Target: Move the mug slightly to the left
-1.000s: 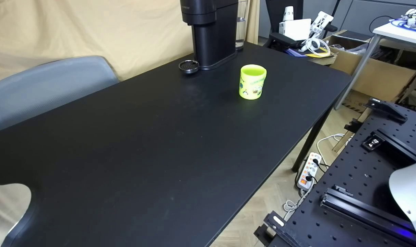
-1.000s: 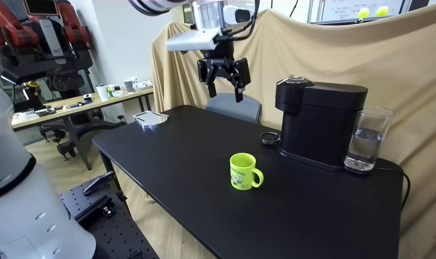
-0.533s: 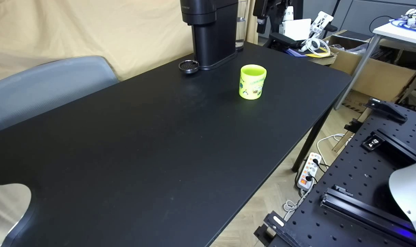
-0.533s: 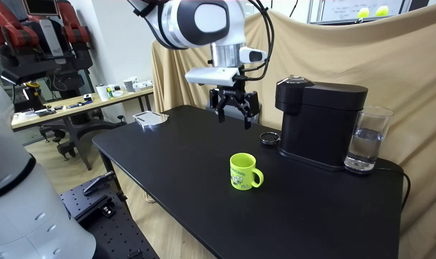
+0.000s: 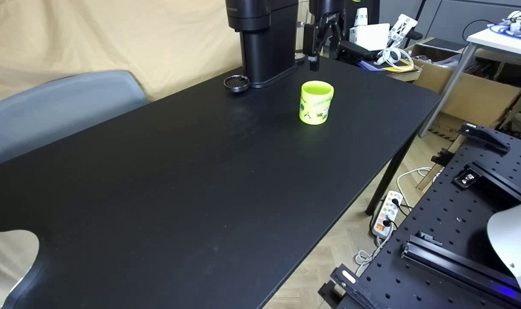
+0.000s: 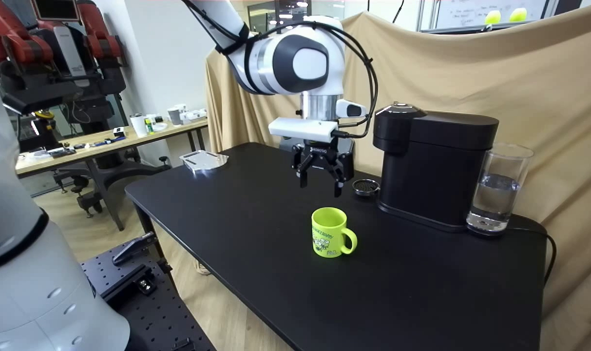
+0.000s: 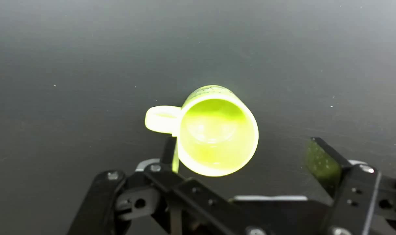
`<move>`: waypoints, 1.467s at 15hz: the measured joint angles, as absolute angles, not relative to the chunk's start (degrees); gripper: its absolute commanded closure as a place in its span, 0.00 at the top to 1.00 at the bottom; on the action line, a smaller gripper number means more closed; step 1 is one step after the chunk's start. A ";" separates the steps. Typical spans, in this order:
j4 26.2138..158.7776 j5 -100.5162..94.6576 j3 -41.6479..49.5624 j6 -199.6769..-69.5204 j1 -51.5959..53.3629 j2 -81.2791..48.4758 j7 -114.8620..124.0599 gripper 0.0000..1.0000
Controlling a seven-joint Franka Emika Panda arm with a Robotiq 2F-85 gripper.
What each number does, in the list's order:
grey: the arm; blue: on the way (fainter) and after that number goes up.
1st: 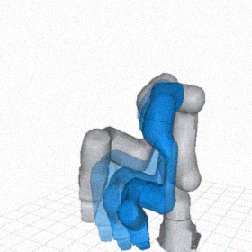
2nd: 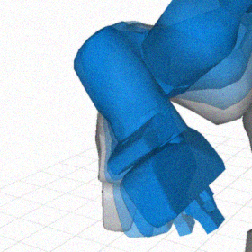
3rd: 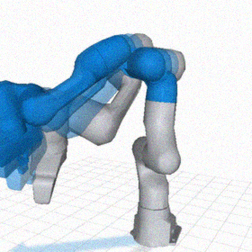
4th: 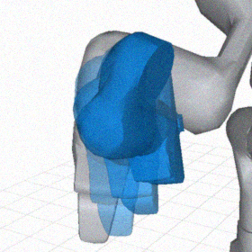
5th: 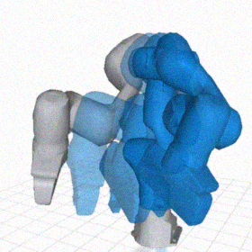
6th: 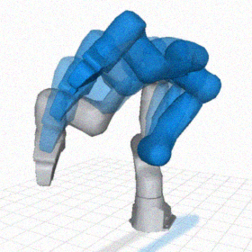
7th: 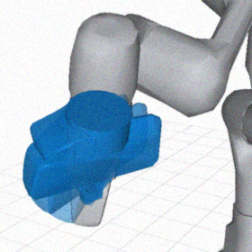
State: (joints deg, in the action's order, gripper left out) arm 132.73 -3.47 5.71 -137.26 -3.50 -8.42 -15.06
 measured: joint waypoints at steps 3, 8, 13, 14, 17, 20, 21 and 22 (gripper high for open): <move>132.19 -3.45 4.35 -136.82 -3.37 -10.57 -14.93 1.00; 133.15 -6.10 4.17 -145.30 -3.23 -12.28 -12.75 1.00; 133.63 -7.79 4.32 -147.94 -3.25 -12.96 -11.02 1.00; 133.63 -7.15 4.13 -147.93 -3.36 -13.00 -11.43 1.00; 133.89 -4.74 3.19 -147.95 -3.70 -13.86 -13.30 1.00; 134.09 -3.34 2.71 -148.91 -3.90 -16.23 -14.45 1.00; 134.10 -3.27 2.69 -149.35 -3.99 -17.10 -14.58 1.00; 134.09 -3.25 2.67 -149.83 -4.10 -17.84 -14.63 1.00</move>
State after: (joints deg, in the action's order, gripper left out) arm 134.09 -3.25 2.67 -149.83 -4.10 -17.84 -14.63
